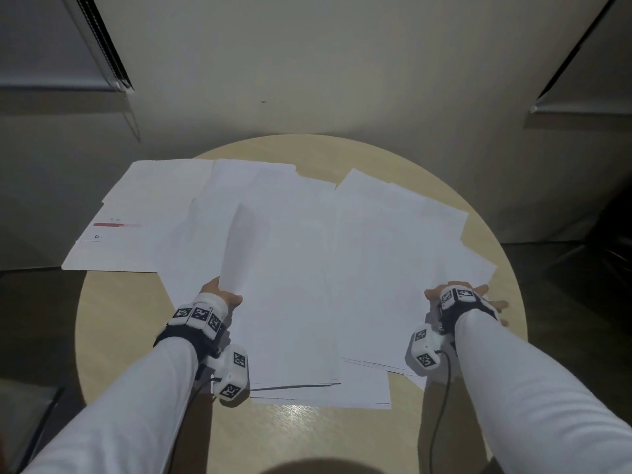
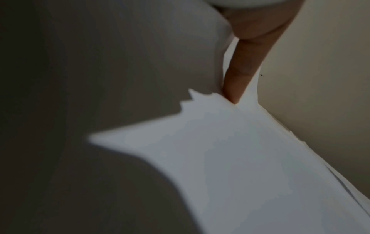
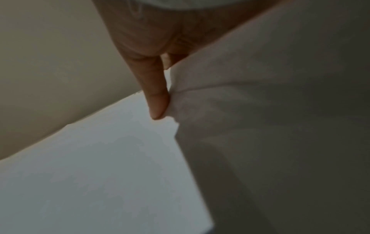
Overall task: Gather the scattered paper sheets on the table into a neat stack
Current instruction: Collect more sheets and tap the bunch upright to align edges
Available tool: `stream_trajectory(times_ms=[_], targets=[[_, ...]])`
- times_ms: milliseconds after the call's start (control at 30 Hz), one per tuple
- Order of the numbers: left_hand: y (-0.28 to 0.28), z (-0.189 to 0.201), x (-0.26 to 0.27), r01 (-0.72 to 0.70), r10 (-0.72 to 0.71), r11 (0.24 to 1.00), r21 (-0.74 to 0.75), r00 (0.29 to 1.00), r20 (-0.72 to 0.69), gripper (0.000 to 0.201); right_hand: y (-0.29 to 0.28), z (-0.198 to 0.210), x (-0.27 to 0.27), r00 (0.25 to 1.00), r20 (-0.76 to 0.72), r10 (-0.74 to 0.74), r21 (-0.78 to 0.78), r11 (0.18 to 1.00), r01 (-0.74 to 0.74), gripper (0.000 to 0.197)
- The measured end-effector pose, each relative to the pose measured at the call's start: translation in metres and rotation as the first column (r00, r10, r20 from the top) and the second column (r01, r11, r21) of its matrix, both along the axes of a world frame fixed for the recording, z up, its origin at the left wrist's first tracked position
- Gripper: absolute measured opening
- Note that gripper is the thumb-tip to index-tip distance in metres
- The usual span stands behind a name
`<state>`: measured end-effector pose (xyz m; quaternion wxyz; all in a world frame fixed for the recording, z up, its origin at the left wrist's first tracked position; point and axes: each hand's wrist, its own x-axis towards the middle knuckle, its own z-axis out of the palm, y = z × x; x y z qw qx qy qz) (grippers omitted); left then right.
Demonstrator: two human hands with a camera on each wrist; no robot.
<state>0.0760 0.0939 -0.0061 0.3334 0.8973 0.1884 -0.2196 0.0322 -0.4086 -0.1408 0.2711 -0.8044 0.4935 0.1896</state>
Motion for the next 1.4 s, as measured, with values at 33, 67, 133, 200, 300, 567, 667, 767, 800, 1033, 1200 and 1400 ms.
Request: stream_trajectory(times_ms=[33,67,133,200,300,567,667,767,800,1033,1200,1400], targets=[[0.0,-0.001,0.0,0.003,-0.003,1.0,-0.004,1.0,-0.01,0.039,0.025,0.039,-0.008,0.998,-0.062,-0.002,-0.046,0.999,-0.001,0.106],[0.001,-0.001,0.0,0.003,-0.003,1.0,-0.005,1.0,-0.02,0.04,0.05,0.075,-0.015,0.99,-0.119,0.075,-0.092,0.992,-0.086,0.077],[0.002,-0.003,0.001,-0.004,0.003,1.0,-0.013,1.0,-0.02,0.041,0.062,0.108,-0.02,0.967,-0.191,0.166,-0.092,0.978,-0.186,0.047],[0.001,-0.003,0.001,-0.012,0.012,1.0,-0.027,1.0,-0.006,0.039,0.064,0.116,-0.026,0.96,-0.184,0.211,-0.081,0.97,-0.229,0.052],[-0.002,-0.003,0.001,-0.017,0.017,0.999,-0.045,1.0,0.008,0.04,0.076,0.131,-0.032,0.922,-0.281,0.267,-0.084,0.95,-0.301,0.014],[-0.003,-0.005,-0.003,-0.041,0.041,0.997,-0.072,0.999,0.008,0.036,0.094,0.145,-0.034,0.869,-0.359,0.341,-0.161,0.894,-0.418,0.024],[-0.003,-0.004,-0.004,-0.035,0.035,0.997,-0.071,0.999,0.005,0.037,0.092,0.141,-0.038,0.855,-0.329,0.4,-0.167,0.867,-0.47,0.019],[-0.003,-0.003,-0.003,-0.012,0.012,0.999,-0.038,1.0,-0.004,0.038,0.077,0.129,-0.035,0.96,-0.129,0.248,-0.203,0.941,-0.271,0.049],[-0.003,-0.002,-0.003,-0.006,0.006,0.999,-0.033,1.0,-0.007,0.039,0.072,0.126,-0.03,0.967,-0.098,0.236,-0.248,0.935,-0.253,0.052],[-0.004,-0.001,-0.003,-0.035,0.035,0.997,-0.066,0.999,-0.007,0.04,0.138,0.247,0.01,0.877,0.21,0.433,-0.376,0.864,-0.336,0.019],[-0.007,0.005,-0.006,-0.041,0.041,0.997,-0.059,0.999,-0.005,0.042,0.175,0.295,0.018,0.464,0.862,0.205,-0.095,0.964,-0.25,0.063],[-0.004,0.004,-0.006,-0.059,0.057,0.99,-0.127,0.998,-0.018,0.045,0.201,0.31,0.025,0.339,0.923,-0.184,0.245,0.958,-0.147,0.023]])
